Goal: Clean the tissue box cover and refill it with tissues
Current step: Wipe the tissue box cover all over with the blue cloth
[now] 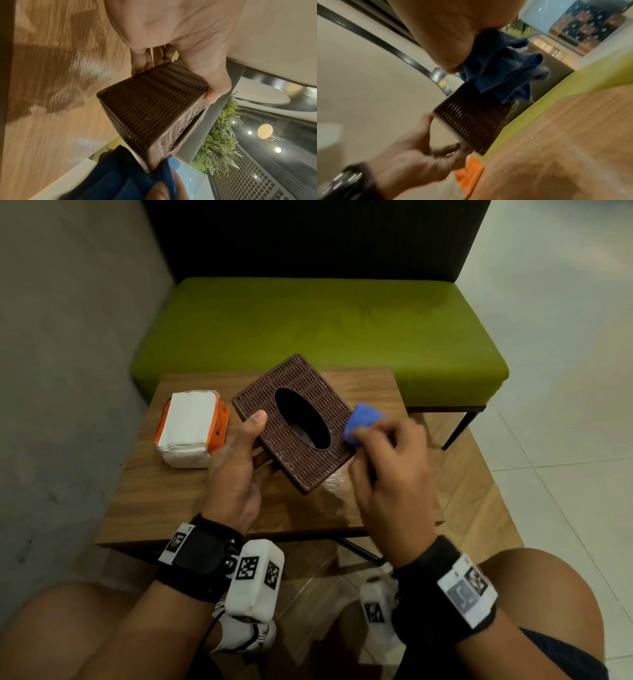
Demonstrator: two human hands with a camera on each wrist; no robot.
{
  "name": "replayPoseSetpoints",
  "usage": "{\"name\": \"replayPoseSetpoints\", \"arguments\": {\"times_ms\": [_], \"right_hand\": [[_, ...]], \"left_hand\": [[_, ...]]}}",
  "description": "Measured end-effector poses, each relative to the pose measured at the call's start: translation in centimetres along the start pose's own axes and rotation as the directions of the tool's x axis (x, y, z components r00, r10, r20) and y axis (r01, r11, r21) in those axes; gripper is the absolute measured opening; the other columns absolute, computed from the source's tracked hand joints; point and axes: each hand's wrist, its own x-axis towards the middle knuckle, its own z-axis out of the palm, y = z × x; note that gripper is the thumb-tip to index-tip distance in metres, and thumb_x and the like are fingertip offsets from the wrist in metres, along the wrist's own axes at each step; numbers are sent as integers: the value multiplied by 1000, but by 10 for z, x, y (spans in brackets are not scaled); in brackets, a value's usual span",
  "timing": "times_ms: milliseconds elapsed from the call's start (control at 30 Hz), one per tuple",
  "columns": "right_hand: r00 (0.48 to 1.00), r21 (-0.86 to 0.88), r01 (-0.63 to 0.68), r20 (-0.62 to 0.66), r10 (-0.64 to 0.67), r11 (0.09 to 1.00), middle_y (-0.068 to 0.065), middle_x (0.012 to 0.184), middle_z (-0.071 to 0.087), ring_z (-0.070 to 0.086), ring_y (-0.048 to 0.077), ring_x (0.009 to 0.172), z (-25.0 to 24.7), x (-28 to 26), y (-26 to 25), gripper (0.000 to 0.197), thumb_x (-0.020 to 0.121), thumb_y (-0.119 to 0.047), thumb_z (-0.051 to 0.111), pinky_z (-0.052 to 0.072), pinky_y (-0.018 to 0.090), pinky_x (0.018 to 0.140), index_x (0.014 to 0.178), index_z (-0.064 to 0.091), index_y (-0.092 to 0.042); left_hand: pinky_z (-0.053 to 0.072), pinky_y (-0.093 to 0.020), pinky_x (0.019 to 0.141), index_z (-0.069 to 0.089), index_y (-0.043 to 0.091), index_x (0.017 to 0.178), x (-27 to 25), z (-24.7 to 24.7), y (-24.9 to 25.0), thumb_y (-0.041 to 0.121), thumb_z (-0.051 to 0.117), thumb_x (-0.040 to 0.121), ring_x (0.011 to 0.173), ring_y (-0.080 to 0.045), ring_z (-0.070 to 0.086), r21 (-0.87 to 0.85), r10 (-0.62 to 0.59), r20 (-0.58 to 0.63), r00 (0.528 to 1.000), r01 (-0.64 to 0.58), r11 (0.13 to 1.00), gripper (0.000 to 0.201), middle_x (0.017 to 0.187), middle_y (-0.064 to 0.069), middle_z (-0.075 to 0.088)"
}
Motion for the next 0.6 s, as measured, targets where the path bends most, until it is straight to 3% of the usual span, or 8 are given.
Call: {"name": "replayPoseSetpoints", "arguments": {"times_ms": [67, 133, 233, 267, 367, 500, 600], "right_hand": [[994, -9, 76, 82, -75, 997, 14, 107, 59, 53, 28, 98, 2, -13, -3, 15, 98, -2, 65, 43, 33, 82, 110, 74, -1], [998, -4, 40, 53, -40, 999, 13, 107, 58, 53, 27, 99, 2, -6, 13, 17, 100, -6, 63, 45, 37, 83, 113, 74, -2], [1000, 6, -8, -17, 8, 1000, 14, 107, 59, 54, 28, 99, 1, 6, 9, 16, 100, -5, 64, 46, 41, 81, 112, 74, -2], [997, 0, 63, 51, -63, 998, 14, 108, 60, 55, 29, 100, 2, 2, -2, 17, 99, -3, 65, 46, 40, 82, 113, 75, -3], [920, 53, 263, 288, -267, 963, 12, 119, 63, 55, 28, 107, -1, -10, -13, 27, 98, -9, 64, 46, 36, 88, 124, 72, -7], [989, 96, 41, 136, -54, 995, 11, 133, 58, 52, 27, 120, -5, 15, 13, 34, 100, -11, 70, 45, 34, 104, 133, 67, -6], [983, 69, 79, 158, -90, 994, 17, 135, 55, 52, 29, 125, -2, 5, -4, 24, 98, -5, 71, 45, 29, 103, 122, 72, -4]], "left_hand": [[62, -43, 95, 71, 16, 136, 1, -1, 0, 40, 77, 87, 111, -20, 76, -5, 0, -9, 1000, 0, 1000, 55, 120, -5, 80], [64, -42, 92, 66, 16, 144, 2, -5, -2, 41, 81, 85, 116, -22, 76, 2, 2, 3, 1000, -2, 1000, 66, 128, -7, 78], [62, -47, 97, 71, 16, 136, 1, -3, -4, 40, 82, 87, 112, -23, 77, -2, -12, -7, 1000, 12, 1000, 56, 121, -7, 80], [62, -47, 97, 72, 15, 133, 0, -2, -4, 38, 81, 87, 111, -22, 77, -4, -16, -12, 1000, 16, 1000, 53, 118, -7, 81], [61, -46, 94, 71, 10, 137, 2, -1, -3, 30, 78, 95, 110, -25, 75, 8, -19, -6, 1000, 19, 1000, 47, 116, -7, 81], [63, -44, 95, 75, 20, 124, 3, -8, -1, 35, 81, 87, 108, -18, 76, 14, -20, 27, 999, 20, 1000, 41, 119, -4, 80], [61, -44, 93, 78, 19, 112, 3, -7, -1, 39, 78, 80, 104, -21, 76, 10, -20, 11, 1000, 19, 1000, 38, 111, -4, 81]]}}
